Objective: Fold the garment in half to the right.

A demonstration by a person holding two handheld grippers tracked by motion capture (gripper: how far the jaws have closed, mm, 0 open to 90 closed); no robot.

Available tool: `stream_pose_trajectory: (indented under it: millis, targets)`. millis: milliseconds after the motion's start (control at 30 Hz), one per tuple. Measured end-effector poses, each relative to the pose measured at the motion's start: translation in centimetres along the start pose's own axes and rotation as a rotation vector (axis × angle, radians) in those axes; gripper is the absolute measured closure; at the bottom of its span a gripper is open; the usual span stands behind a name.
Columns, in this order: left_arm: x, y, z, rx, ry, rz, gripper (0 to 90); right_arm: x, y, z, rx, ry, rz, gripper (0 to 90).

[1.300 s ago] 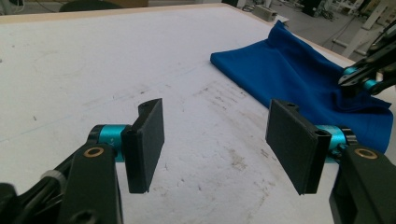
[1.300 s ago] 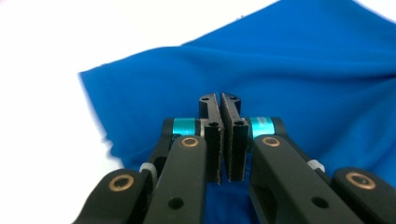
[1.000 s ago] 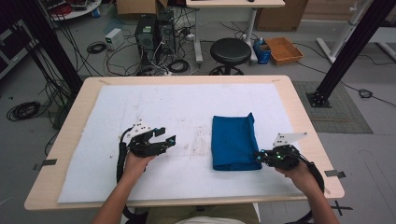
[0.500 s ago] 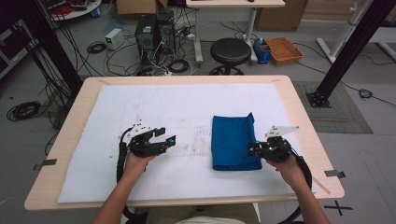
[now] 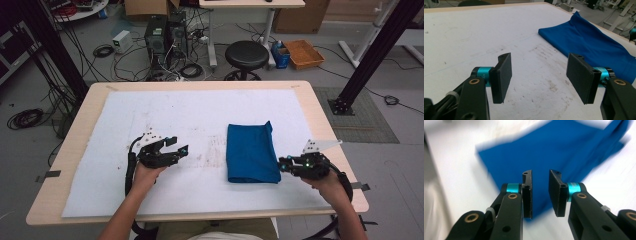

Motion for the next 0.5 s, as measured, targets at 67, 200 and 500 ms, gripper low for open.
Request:
stream_pose_trajectory:
  millis: [67,200,500]
  targets:
    - [0.0,0.0,0.0,-0.001,0.001,0.002,37.3,1.9,0.7,-0.9,-0.077,0.019,-0.054,69.9]
    - [0.1,-0.1,0.0,0.001,-0.003,-0.004,37.3,4.6,3.8,-3.1,-0.237,0.035,-0.061,70.0]
    - [0.1,-0.1,0.1,-0.003,-0.003,-0.007,37.3,4.0,8.8,-10.3,-0.471,0.162,0.122,75.6]
Point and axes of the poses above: each handheld gripper's, and its own axes: y roughly forward along the jaws, x roughly out of its top, z roughly to its left, the point moved 9 cm from there along y, roughly forward along the jaws, and after that the axes turned 1 degree about -z, right-handed, at the moved point
